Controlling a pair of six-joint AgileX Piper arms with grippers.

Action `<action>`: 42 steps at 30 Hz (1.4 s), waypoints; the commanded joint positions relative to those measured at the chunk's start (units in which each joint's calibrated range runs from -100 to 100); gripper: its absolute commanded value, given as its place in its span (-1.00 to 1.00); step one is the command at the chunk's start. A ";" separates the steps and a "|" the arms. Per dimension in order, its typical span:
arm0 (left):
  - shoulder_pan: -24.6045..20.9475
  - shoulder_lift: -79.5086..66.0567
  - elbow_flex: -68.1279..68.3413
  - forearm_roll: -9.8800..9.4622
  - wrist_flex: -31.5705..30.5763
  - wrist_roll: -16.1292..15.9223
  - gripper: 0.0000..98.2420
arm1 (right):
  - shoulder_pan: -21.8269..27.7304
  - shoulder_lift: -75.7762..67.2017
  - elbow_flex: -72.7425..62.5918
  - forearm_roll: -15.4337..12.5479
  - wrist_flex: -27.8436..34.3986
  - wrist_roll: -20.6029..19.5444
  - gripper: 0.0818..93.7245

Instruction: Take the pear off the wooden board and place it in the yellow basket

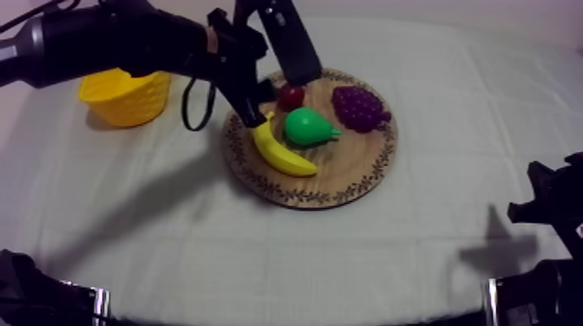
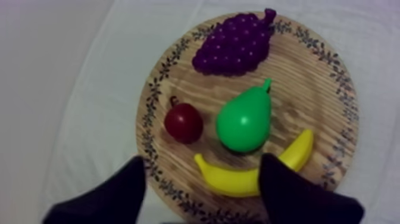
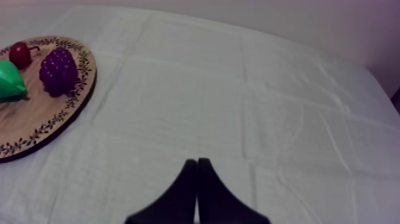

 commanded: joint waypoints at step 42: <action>3.27 36.44 -40.70 -2.53 41.86 4.31 0.69 | -0.01 -0.02 0.04 0.00 -0.03 0.00 -0.99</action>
